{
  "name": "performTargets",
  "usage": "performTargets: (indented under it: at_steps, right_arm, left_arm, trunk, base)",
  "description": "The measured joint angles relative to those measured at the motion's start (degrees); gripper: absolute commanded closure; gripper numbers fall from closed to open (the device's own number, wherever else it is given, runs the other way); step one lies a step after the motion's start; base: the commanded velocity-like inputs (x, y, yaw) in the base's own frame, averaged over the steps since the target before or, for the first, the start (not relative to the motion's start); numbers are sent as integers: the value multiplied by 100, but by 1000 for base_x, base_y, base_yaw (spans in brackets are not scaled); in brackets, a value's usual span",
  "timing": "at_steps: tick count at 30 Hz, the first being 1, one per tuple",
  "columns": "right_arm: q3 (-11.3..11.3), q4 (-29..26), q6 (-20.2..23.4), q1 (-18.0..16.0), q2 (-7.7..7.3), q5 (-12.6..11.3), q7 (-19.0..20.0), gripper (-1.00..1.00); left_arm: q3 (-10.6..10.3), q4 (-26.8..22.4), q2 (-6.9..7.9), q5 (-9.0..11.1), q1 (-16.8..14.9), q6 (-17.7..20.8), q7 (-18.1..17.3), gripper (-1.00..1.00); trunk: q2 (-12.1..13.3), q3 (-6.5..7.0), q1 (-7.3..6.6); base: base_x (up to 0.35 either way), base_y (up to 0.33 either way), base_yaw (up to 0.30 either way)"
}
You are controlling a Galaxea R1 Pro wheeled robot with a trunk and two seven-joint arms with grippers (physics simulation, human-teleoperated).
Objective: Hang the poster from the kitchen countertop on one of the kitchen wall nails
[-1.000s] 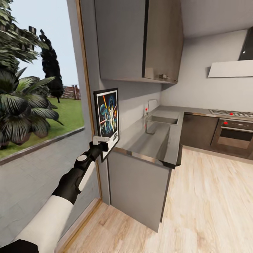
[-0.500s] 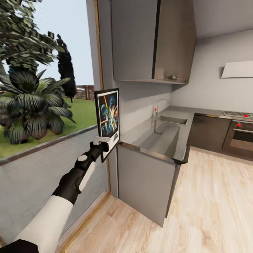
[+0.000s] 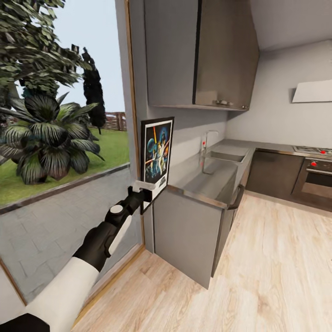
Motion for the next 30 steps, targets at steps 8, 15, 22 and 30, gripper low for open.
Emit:
performTargets:
  at_steps: [8,15,22,30]
  right_arm:
    - [34,2,-1,0,-14,14,45,-100]
    - [20,105,1,1,-70,16,309,-100]
    - [-97,101,24,1,-518,16,2284,-100]
    - [-172,60,615,-383,-1089,-8,4213,-100]
  left_arm:
    - [-99,-509,37,147,0,593,-863,100]
    - [-80,-888,389,732,0,929,-1902,100]
    - [-69,-970,830,995,1,1213,-3585,100]
    - [-72,-753,1100,1012,1,1229,-4630,100]
  trunk:
    - [0,0,-1]
    - [0,0,-1]
    - [0,0,-1]
    - [0,0,-1]
  base:
    - [-11,-11,1]
    - [0,0,0]
    - [0,0,0]
    - [0,0,0]
